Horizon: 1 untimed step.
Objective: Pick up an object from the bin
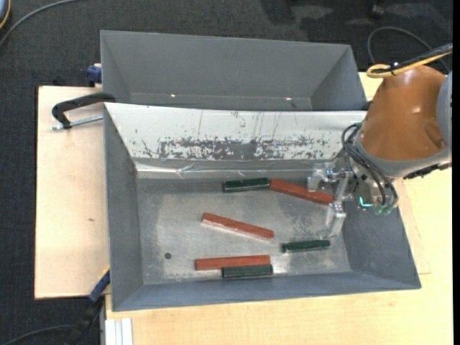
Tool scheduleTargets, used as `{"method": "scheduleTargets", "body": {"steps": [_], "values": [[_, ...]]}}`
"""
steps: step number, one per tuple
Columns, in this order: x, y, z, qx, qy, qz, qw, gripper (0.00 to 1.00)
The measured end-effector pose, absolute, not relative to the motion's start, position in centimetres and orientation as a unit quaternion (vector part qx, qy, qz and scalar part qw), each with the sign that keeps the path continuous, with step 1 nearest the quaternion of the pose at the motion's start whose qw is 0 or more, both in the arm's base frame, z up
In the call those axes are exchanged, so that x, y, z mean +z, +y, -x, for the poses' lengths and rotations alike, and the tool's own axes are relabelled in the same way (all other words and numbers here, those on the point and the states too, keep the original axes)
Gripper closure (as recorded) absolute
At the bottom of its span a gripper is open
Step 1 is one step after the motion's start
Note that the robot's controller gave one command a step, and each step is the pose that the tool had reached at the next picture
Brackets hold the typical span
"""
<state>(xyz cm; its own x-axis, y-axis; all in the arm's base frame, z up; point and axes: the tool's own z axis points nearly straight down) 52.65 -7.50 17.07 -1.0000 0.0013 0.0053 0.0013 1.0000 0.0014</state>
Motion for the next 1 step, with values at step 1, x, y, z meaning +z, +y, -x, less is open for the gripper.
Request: {"method": "scheduleTargets", "body": {"steps": [1], "values": [[7.36,-4.53,-52.71,-0.001,-0.999,-0.034,0.003,0.0]]}}
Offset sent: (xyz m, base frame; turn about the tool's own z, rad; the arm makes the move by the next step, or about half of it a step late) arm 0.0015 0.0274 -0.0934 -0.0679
